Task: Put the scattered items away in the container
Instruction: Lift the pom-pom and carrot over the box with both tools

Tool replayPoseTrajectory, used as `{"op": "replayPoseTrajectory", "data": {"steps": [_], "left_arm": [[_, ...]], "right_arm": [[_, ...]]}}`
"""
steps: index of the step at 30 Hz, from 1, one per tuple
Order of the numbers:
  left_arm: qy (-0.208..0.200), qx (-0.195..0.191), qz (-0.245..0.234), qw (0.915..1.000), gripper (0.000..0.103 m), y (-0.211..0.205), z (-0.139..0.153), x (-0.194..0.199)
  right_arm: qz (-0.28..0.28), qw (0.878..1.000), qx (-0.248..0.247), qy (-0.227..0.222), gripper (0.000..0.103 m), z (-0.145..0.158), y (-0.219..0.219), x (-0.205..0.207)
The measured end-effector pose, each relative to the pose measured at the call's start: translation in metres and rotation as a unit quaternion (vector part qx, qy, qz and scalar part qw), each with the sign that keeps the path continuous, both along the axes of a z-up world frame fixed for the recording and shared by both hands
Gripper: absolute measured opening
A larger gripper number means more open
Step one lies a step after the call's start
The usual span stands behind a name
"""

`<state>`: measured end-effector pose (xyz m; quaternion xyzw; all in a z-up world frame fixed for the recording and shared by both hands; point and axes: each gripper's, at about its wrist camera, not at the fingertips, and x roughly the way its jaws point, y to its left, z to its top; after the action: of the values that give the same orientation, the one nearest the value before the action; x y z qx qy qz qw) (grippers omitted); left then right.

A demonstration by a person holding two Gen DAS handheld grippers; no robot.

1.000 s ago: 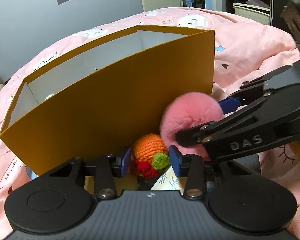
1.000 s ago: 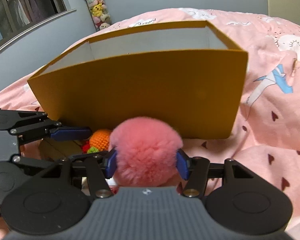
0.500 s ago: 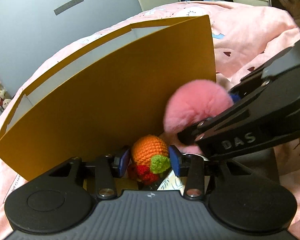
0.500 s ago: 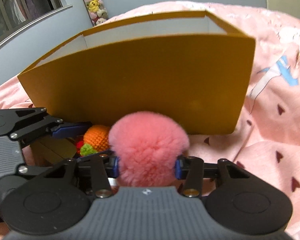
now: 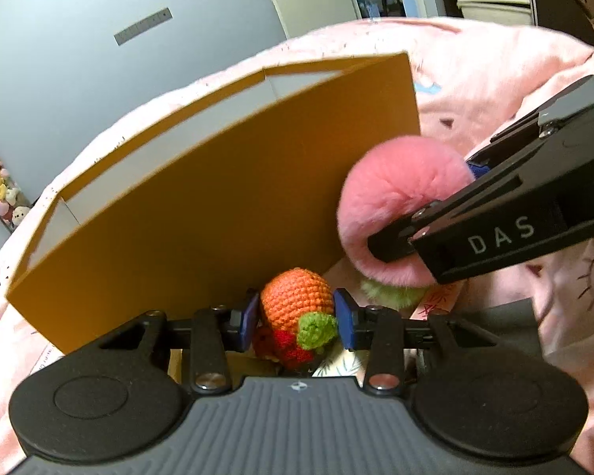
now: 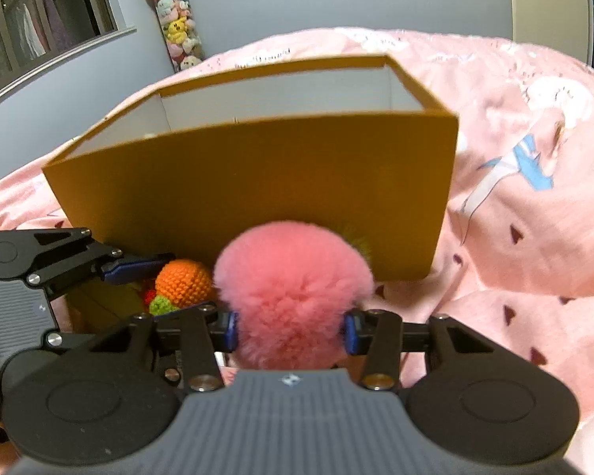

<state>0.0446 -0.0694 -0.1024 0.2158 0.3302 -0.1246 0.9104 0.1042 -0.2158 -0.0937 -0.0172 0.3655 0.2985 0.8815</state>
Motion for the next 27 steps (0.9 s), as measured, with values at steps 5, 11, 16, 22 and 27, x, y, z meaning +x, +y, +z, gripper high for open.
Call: {"op": "replayPoseTrajectory", "data": {"steps": [5, 11, 16, 22, 27], "left_arm": [[-0.014, -0.041, -0.007, 0.9990, 0.046, 0.005, 0.029, -0.012], [-0.035, -0.106, -0.022, 0.9935, 0.046, 0.017, 0.075, -0.016], [-0.056, -0.141, -0.025, 0.9881, 0.046, 0.027, 0.109, 0.003], [-0.077, -0.165, -0.010, 0.9833, 0.046, 0.034, 0.132, 0.040], [-0.047, -0.177, 0.001, 0.9830, 0.046, 0.036, 0.126, 0.080]], "right_arm": [[0.004, 0.999, 0.005, -0.037, 0.049, 0.027, -0.008, -0.012], [0.022, 0.996, 0.025, -0.084, 0.049, 0.073, -0.019, -0.011], [0.040, 0.993, 0.033, -0.107, 0.049, 0.107, -0.021, 0.010], [0.055, 0.990, 0.030, -0.129, 0.049, 0.130, -0.009, 0.040], [0.060, 0.992, 0.010, -0.110, 0.049, 0.126, 0.009, 0.072]]}}
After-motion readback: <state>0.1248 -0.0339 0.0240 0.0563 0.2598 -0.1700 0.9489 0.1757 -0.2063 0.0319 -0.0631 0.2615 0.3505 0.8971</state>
